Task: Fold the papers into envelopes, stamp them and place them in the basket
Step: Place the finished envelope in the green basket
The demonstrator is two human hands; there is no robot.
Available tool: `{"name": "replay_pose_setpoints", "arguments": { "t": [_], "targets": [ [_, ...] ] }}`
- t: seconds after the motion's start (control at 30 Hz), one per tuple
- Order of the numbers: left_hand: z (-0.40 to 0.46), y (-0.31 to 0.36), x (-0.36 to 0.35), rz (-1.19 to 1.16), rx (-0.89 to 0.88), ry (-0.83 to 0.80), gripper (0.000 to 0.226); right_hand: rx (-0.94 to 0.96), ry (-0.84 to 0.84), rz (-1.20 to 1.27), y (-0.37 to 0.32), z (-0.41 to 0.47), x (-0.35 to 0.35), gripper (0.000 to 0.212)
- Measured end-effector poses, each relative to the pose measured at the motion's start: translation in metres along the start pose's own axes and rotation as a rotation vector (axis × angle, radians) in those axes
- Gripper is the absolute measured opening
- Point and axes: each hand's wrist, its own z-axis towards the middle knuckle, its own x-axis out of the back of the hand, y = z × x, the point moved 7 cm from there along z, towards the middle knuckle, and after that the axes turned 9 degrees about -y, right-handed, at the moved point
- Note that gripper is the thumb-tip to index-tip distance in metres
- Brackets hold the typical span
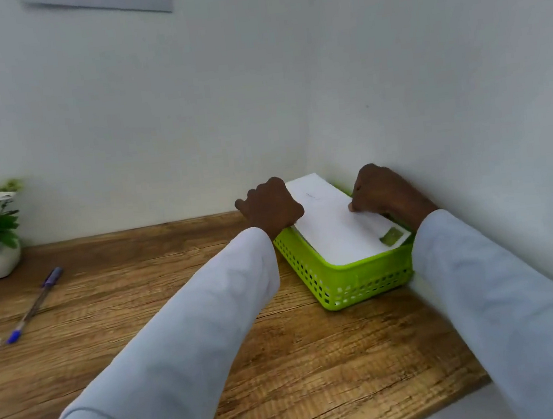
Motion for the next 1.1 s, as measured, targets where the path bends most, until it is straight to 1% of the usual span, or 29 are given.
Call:
{"name": "replay_pose_setpoints", "arguments": {
  "t": [0.1, 0.2, 0.27, 0.37, 0.47, 0.53, 0.63, 0.7, 0.83, 0.9, 0.97, 1.0, 1.07, 1.1],
  "targets": [
    [0.0, 0.007, -0.004, 0.196, -0.073, 0.008, 0.019, -0.022, -0.047, -0.006, 0.005, 0.001, -0.019, 0.028],
    [-0.001, 0.016, -0.009, 0.351, -0.147, -0.027, 0.015, -0.037, -0.084, -0.05, 0.005, 0.001, -0.031, 0.031],
    [-0.003, 0.022, -0.014, 0.381, -0.171, -0.088, 0.016, -0.035, -0.103, -0.124, 0.002, 0.0, -0.033, 0.032],
    [-0.002, 0.023, -0.022, 0.375, -0.15, -0.207, 0.017, -0.035, -0.118, -0.24, -0.001, -0.002, -0.033, 0.03],
    [0.003, 0.021, -0.031, 0.366, -0.134, -0.291, 0.023, -0.046, -0.151, -0.301, 0.0, -0.006, -0.037, 0.032],
    [0.006, 0.021, -0.036, 0.402, -0.143, -0.315, 0.023, -0.047, -0.165, -0.319, 0.001, -0.007, -0.041, 0.034],
    [0.013, 0.019, -0.041, 0.427, -0.155, -0.304, 0.034, -0.034, -0.138, -0.291, 0.001, -0.007, -0.041, 0.035],
    [0.018, 0.017, -0.041, 0.404, -0.18, -0.249, 0.038, -0.031, -0.127, -0.228, 0.004, -0.007, -0.038, 0.029],
    [0.03, 0.012, -0.035, 0.355, -0.214, -0.095, 0.058, -0.007, -0.089, -0.076, 0.015, -0.003, -0.03, 0.009],
    [0.037, 0.011, -0.035, 0.261, -0.237, -0.079, 0.062, 0.011, -0.053, 0.037, 0.02, -0.003, -0.024, 0.005],
    [0.045, 0.01, -0.031, 0.104, -0.267, -0.078, 0.059, 0.033, -0.028, 0.176, 0.023, -0.005, -0.018, 0.006],
    [0.05, 0.009, -0.028, 0.022, -0.281, -0.073, 0.056, 0.039, -0.027, 0.226, 0.024, -0.007, -0.016, 0.012],
    [0.058, 0.006, -0.017, -0.085, -0.303, -0.033, 0.046, 0.047, -0.033, 0.269, 0.023, -0.01, -0.015, 0.017],
    [0.062, 0.004, -0.011, -0.109, -0.305, -0.003, 0.037, 0.049, -0.029, 0.276, 0.023, -0.012, -0.015, 0.018]
  ]
}}
